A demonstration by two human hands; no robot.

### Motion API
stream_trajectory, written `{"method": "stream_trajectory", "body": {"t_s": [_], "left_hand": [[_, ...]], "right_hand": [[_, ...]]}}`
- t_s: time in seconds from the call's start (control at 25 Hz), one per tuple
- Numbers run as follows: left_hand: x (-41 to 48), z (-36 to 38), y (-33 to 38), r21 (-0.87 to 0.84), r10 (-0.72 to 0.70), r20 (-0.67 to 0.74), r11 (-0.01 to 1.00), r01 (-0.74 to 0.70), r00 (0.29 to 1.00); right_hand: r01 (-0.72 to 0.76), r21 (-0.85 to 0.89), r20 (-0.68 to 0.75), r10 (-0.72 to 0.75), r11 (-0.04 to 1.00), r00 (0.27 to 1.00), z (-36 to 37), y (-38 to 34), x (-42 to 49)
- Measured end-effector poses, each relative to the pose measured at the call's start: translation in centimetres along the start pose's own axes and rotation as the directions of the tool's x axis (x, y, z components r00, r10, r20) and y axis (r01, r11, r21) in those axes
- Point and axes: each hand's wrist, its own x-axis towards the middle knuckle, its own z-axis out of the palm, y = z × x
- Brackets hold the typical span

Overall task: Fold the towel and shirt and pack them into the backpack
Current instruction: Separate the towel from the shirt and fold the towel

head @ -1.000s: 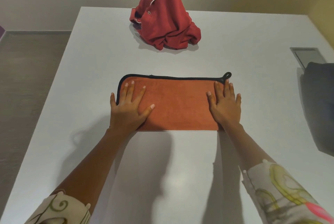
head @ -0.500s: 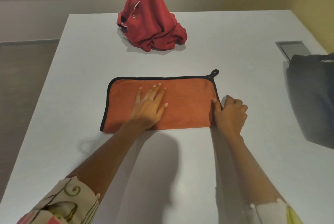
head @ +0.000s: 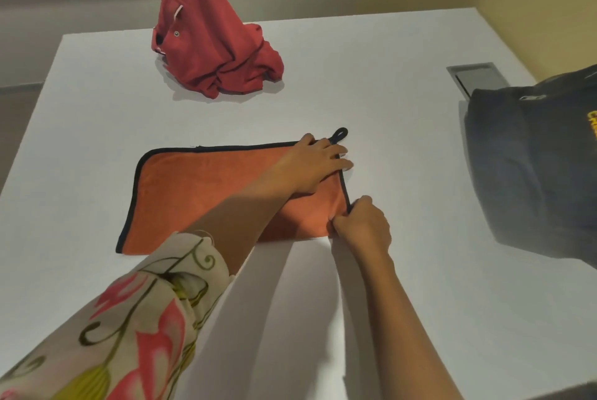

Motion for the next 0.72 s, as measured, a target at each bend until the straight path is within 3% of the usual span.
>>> {"method": "stream_trajectory", "body": {"t_s": [0.16, 0.28, 0.4, 0.48, 0.6, 0.68, 0.72], "left_hand": [[2.5, -1.3, -0.2, 0.106, 0.093, 0.105, 0.989, -0.104, 0.99], [3.3, -2.4, 0.1, 0.202, 0.121, 0.193, 0.966, -0.16, 0.974], [3.0, -2.4, -0.3, 0.219, 0.167, 0.202, 0.953, -0.211, 0.965], [2.3, -2.2, -1.0, 0.21, 0.175, 0.129, 0.957, -0.199, 0.976], [0.9, -2.1, -2.3, 0.247, 0.186, -0.159, 0.958, -0.144, 0.969], [-0.5, -2.8, -3.2, 0.194, 0.14, -0.326, 0.978, -0.079, 0.935], [-1.4, -3.3, -3.6, 0.128, 0.086, -0.336, 0.991, -0.045, 0.938]], "right_hand": [[0.001, 0.051, 0.064, -0.004, 0.999, 0.998, -0.5, -0.5, -0.2], [0.054, 0.063, 0.03, -0.056, 0.997, 0.998, -0.3, -0.9, -0.8], [0.061, 0.184, 0.035, -0.069, 0.981, 0.997, -0.2, -1.4, -1.7], [0.085, 0.288, -0.018, -0.083, 0.954, 0.996, 0.1, -1.8, -2.6], [0.189, 0.386, -0.152, -0.14, 0.903, 0.978, 0.8, -2.8, -3.9], [0.289, 0.423, -0.244, -0.199, 0.859, 0.949, 1.3, -3.9, -4.7], [0.33, 0.425, -0.274, -0.228, 0.843, 0.934, 1.6, -4.7, -5.1]]}}
